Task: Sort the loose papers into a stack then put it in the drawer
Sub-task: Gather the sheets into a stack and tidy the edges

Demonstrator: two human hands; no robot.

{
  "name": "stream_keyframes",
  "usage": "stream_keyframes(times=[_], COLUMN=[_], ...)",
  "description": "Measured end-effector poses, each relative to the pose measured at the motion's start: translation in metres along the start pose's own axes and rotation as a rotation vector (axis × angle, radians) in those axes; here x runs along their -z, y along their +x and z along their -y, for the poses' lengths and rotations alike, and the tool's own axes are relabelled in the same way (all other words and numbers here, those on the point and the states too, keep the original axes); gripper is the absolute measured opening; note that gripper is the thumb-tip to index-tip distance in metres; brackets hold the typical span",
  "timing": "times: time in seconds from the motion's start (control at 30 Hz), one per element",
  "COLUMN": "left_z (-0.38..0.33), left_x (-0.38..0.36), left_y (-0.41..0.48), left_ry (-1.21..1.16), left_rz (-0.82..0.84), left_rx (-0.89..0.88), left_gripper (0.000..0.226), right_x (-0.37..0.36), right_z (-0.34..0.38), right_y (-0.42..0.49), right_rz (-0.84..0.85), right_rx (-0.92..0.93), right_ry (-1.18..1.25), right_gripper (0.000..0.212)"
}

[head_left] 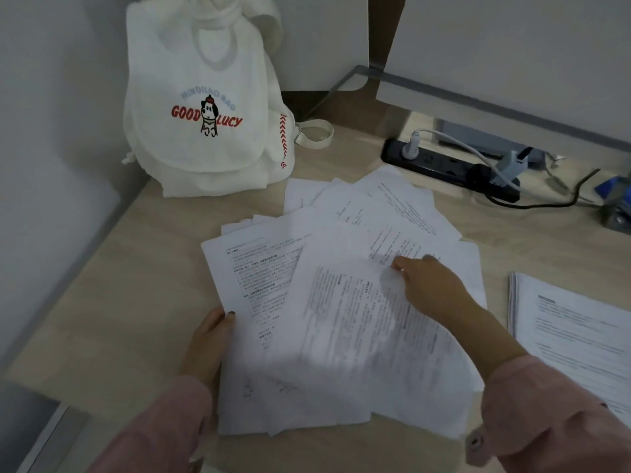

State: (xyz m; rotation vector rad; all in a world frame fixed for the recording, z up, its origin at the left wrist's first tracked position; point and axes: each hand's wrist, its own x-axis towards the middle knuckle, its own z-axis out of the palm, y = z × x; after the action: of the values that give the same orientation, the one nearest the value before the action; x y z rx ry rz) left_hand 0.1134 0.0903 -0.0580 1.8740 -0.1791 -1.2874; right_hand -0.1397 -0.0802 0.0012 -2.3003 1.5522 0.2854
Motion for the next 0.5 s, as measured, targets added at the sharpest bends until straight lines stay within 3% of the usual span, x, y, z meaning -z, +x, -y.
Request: stream_keyframes(times=[0.13, 0.2, 0.37, 0.43, 0.5], left_z=[-0.002, -0.003, 0.002, 0.005, 0.002], left_x=[-0.002, -0.002, -0.001, 0.000, 0.001], left_y=[-0.001, -0.002, 0.004, 0.007, 0.004], left_ry=[-0.042, -0.066, -0.139, -0.130, -0.079], left_rz=[0.012, 0.016, 0.006, 0.028, 0.022], left_rx=[0.019, 0.004, 0.000, 0.022, 0.033], left_gripper=[0.034, 0.033, 0.025, 0.039, 0.043], right_x=[0.012, 0.008, -0.034, -0.046, -0.052], right_z=[0.031, 0.054, 0.108, 0.122, 0.125], right_y=[0.018, 0.022, 0.028, 0.026, 0.020], right_rz=[-0.042, -0.145, -0.303, -0.294, -0.259], right_rx=[0.315, 0.525, 0.866, 0.923, 0.833], right_ry=[-0.216, -0.293, -0.219, -0.131, -0.025], right_gripper=[0.045, 0.042, 0.033, 0.034, 0.040])
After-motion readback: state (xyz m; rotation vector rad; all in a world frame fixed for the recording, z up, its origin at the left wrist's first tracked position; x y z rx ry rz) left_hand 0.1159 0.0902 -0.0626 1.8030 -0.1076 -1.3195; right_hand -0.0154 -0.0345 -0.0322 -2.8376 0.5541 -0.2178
